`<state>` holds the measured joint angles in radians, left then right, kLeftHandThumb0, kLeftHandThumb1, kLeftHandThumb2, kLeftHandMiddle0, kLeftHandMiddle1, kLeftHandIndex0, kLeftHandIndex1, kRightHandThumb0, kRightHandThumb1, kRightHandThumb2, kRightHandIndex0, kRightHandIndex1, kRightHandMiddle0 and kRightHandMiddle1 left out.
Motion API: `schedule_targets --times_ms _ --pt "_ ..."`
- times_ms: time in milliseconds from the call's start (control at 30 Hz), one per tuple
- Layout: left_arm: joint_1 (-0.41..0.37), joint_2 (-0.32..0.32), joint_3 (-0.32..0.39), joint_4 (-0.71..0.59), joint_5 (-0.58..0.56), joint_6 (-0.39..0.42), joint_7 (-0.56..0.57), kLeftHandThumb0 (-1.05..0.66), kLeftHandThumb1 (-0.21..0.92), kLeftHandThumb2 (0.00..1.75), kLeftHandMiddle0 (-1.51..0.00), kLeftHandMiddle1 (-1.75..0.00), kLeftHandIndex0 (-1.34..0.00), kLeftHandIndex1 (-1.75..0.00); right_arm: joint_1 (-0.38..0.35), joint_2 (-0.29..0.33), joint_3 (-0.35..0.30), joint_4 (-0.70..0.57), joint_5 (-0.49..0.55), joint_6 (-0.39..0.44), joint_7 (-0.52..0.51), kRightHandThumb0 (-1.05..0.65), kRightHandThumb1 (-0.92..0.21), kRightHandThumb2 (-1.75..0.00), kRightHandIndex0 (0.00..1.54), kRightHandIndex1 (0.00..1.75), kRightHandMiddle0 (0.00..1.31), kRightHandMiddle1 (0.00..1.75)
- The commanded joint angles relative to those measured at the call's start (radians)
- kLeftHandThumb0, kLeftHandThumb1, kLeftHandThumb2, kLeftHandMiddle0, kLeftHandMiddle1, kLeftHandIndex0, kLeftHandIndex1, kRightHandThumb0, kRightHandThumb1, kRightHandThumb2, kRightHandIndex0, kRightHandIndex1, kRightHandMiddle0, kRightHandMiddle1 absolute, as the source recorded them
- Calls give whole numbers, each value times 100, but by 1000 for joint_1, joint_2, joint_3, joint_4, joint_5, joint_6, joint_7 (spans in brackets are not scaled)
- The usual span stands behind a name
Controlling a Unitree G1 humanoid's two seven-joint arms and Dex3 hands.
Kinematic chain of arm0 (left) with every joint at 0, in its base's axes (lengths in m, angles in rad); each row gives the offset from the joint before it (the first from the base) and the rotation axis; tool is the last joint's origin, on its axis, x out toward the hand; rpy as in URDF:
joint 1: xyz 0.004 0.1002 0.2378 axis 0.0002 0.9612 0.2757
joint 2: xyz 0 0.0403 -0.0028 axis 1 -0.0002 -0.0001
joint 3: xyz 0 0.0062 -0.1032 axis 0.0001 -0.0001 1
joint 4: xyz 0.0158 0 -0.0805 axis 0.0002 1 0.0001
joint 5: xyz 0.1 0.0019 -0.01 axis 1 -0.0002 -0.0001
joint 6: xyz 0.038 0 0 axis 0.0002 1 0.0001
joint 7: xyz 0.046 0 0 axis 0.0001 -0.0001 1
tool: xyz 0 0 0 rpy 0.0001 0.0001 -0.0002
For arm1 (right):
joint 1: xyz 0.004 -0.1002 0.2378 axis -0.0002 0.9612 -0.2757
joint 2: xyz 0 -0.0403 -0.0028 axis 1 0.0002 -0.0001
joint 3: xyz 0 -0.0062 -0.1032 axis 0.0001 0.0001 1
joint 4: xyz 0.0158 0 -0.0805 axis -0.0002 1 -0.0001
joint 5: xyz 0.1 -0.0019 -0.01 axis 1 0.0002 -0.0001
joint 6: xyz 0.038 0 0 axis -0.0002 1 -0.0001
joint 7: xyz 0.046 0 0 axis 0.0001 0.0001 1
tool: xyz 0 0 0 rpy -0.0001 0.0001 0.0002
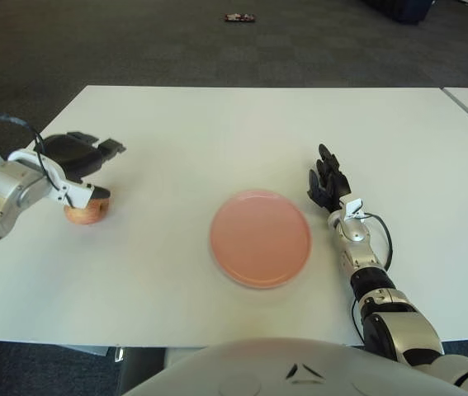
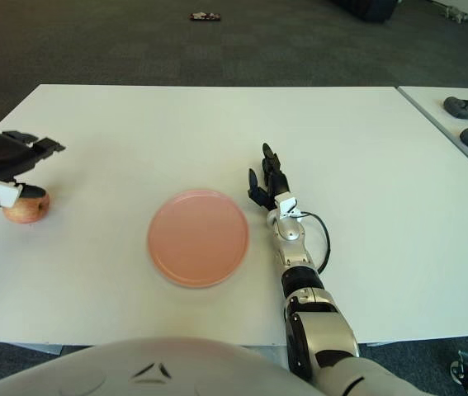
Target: Put the apple into the plate.
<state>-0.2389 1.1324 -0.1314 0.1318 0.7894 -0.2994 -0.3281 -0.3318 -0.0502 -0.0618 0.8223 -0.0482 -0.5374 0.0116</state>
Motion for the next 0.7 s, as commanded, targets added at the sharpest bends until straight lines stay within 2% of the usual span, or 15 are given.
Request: schedule_targets --times_ms 0,233,667 --pt "26 6 30 -15 3 26 9 -104 92 69 -32 -8 0 -65 30 3 2 29 6 49 2 -73 -92 -78 10 1 0 13" --pt "47 13 76 -17 6 15 75 -105 92 75 -30 -7 0 -59 26 4 5 34 0 51 -8 -75 -92 -77 9 0 0 14" --pt "81 15 99 -65 30 64 44 -105 92 80 -25 -3 0 -57 23 4 6 20 7 72 -1 -75 -92 -77 9 0 0 14"
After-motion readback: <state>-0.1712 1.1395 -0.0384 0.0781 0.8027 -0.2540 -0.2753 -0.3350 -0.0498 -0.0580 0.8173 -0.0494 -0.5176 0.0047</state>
